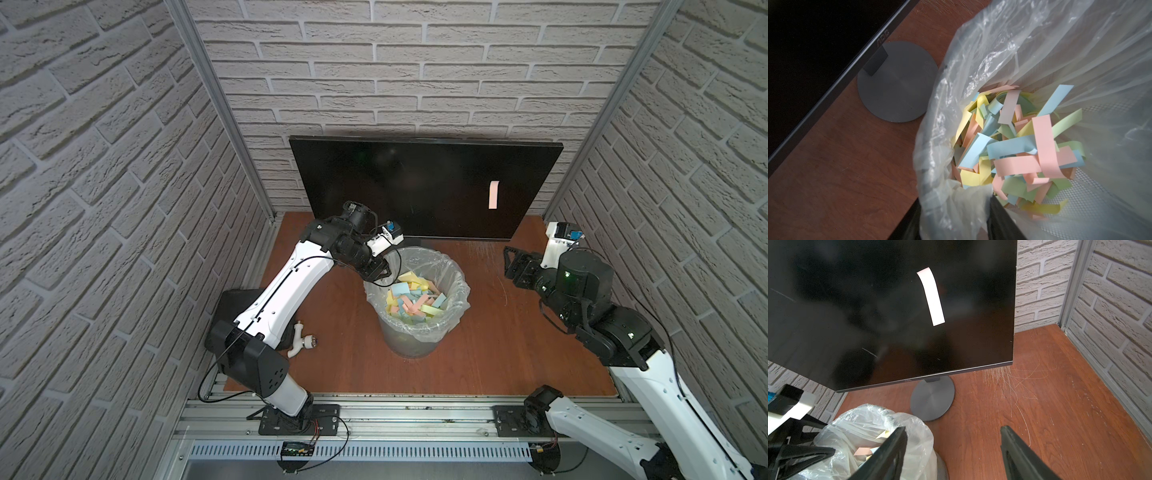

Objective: Remove the sticky note from the monitor
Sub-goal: Tear off the sticky note from the monitor.

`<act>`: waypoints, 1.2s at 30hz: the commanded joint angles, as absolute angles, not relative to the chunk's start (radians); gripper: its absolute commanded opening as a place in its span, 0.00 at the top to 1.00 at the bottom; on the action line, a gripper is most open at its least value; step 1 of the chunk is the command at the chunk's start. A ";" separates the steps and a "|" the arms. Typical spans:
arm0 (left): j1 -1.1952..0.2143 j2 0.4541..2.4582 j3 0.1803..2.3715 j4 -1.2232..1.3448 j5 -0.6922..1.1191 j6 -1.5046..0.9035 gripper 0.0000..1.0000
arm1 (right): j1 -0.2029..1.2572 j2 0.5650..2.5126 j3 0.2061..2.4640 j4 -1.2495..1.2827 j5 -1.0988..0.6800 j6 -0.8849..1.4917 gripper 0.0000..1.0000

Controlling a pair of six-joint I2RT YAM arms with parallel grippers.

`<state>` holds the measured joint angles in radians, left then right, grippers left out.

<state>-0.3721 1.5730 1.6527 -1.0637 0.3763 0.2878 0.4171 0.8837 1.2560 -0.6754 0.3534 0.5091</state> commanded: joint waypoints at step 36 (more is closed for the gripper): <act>-0.382 1.582 1.645 -1.041 0.396 0.278 0.51 | 0.014 1.282 1.305 -0.115 -0.417 0.847 0.35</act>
